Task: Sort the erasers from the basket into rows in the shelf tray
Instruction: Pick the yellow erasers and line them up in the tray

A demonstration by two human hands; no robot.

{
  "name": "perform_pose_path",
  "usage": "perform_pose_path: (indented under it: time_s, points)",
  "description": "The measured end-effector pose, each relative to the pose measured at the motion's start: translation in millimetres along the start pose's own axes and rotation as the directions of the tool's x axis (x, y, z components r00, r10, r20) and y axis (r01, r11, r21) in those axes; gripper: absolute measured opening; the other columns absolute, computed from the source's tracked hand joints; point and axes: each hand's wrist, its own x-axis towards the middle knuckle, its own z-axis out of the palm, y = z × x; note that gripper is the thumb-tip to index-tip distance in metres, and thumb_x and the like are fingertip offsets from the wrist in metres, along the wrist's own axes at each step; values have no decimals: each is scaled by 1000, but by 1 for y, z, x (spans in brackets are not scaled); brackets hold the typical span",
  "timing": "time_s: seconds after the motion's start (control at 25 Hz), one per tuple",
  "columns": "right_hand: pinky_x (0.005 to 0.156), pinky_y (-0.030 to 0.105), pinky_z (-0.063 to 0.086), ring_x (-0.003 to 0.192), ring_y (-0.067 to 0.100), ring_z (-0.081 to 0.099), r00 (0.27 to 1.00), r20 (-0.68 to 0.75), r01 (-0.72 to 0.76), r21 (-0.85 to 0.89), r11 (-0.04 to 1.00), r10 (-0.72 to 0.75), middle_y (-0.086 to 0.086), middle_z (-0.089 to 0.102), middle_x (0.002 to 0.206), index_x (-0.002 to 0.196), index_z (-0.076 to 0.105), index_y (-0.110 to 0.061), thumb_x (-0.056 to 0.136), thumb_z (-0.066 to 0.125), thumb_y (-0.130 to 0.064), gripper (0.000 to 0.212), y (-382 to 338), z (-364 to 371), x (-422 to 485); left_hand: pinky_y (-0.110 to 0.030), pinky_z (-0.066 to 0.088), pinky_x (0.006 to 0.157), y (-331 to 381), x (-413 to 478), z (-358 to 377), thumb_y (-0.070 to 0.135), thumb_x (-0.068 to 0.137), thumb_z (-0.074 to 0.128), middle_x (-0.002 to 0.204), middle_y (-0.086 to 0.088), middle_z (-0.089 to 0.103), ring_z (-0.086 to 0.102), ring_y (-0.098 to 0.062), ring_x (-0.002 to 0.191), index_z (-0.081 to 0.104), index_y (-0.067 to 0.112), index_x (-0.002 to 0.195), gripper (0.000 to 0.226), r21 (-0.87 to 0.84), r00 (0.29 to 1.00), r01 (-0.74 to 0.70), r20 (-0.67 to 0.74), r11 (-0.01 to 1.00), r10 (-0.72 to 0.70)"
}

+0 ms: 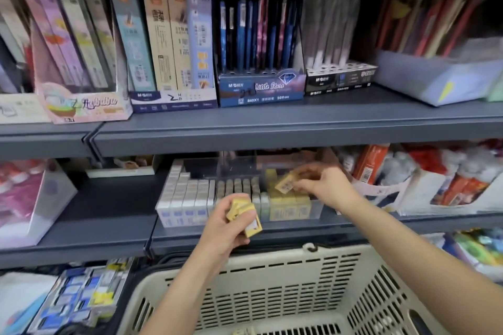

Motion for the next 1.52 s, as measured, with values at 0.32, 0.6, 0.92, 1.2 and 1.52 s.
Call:
perform_pose_path:
  time_s: [0.32,0.6,0.92,1.2,1.52]
  points:
    - [82,17,25,111,20,50,981,-88,100,-527,844,-172,2,58,117,119,55,-13,92,54,-37,36,-6,18,68,-26,51,57,-8,7,-12,16,66,71,77,2,63,63,-11,64,63,19,104,39,-115,998,23,62,993,-16]
    - [80,21,35,90,12,49,972,235,148,-629,763,5,1,59,120,101,55,-27,97,37,-22,19,35,38,117,-25,51,60,-11,9,-14,6,81,66,75,6,65,63,-11,67,63,24,103,29,-86,998,32,57,996,-27]
    - [81,20,44,90,8,60,959,243,241,-426,872,-146,-10,66,101,99,63,-31,92,49,-17,22,-6,43,48,-23,50,54,-1,9,-4,23,66,73,74,3,66,64,-12,65,62,17,103,39,-119,999,51,25,992,-48]
    - [68,18,46,67,-2,52,880,440,281,-187,941,-176,-9,61,92,107,60,-29,79,70,-25,30,-24,39,-23,-28,55,61,4,17,14,30,66,70,90,-7,67,65,-17,79,61,15,102,40,-152,998,52,39,987,-47]
    - [63,16,41,59,-4,50,955,245,231,-247,941,-170,-15,60,79,84,62,-28,77,71,-17,16,-20,33,-24,-24,52,56,0,16,21,31,88,58,81,-7,67,64,-15,65,60,13,107,26,-235,985,170,4,957,-174]
